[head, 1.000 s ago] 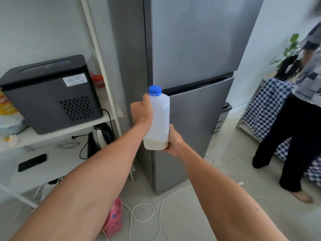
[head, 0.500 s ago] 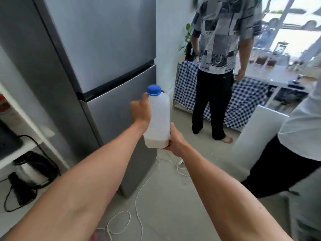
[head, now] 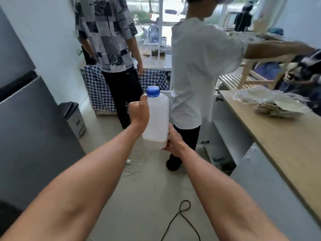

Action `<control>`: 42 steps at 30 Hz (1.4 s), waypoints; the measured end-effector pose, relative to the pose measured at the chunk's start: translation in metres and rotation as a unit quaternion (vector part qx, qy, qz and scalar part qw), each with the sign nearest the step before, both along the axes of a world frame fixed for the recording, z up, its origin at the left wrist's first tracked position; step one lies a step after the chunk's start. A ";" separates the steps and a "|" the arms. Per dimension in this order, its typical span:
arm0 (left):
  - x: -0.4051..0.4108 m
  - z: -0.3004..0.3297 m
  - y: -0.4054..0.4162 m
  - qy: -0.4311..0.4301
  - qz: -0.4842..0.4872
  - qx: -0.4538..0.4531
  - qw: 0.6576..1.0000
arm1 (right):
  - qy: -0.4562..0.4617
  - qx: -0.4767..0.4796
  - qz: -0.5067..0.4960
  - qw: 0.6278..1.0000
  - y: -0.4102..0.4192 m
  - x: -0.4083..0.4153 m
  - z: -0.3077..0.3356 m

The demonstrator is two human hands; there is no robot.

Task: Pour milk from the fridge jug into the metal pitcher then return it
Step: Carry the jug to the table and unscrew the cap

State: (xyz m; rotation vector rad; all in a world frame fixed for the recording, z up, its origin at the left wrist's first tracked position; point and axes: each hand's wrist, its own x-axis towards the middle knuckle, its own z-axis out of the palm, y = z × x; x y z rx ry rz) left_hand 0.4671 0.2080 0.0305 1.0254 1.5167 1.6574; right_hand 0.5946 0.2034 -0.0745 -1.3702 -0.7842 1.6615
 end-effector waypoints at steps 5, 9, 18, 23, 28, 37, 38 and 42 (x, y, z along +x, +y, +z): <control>0.119 0.002 -0.014 -0.027 -0.111 -0.008 0.993 | -0.012 -0.001 -0.111 0.994 -0.021 0.119 -0.009; 0.207 0.001 -0.036 -0.047 -0.169 -0.030 0.984 | -0.044 -0.014 -0.212 0.976 -0.036 0.222 -0.049; 0.393 -0.007 -0.114 -0.005 -0.365 -0.037 0.930 | -0.012 -0.020 -0.352 0.936 -0.196 0.369 -0.001; 0.470 -0.010 -0.159 -0.011 -0.463 -0.046 0.885 | -0.005 -0.022 -0.445 0.895 -0.258 0.425 -0.009; 0.529 -0.019 -0.199 0.007 -0.544 -0.061 0.837 | 0.024 -0.010 -0.525 0.851 -0.309 0.463 -0.015; 0.595 -0.039 -0.238 0.034 -0.647 -0.079 0.758 | -0.006 -0.048 -0.595 0.802 -0.355 0.499 -0.028; 0.599 -0.043 -0.238 0.035 -0.653 -0.082 0.752 | -0.012 -0.056 -0.603 0.796 -0.356 0.503 -0.030; 0.612 -0.061 -0.238 0.038 -0.665 -0.076 0.742 | -0.039 -0.058 -0.620 0.782 -0.352 0.511 -0.030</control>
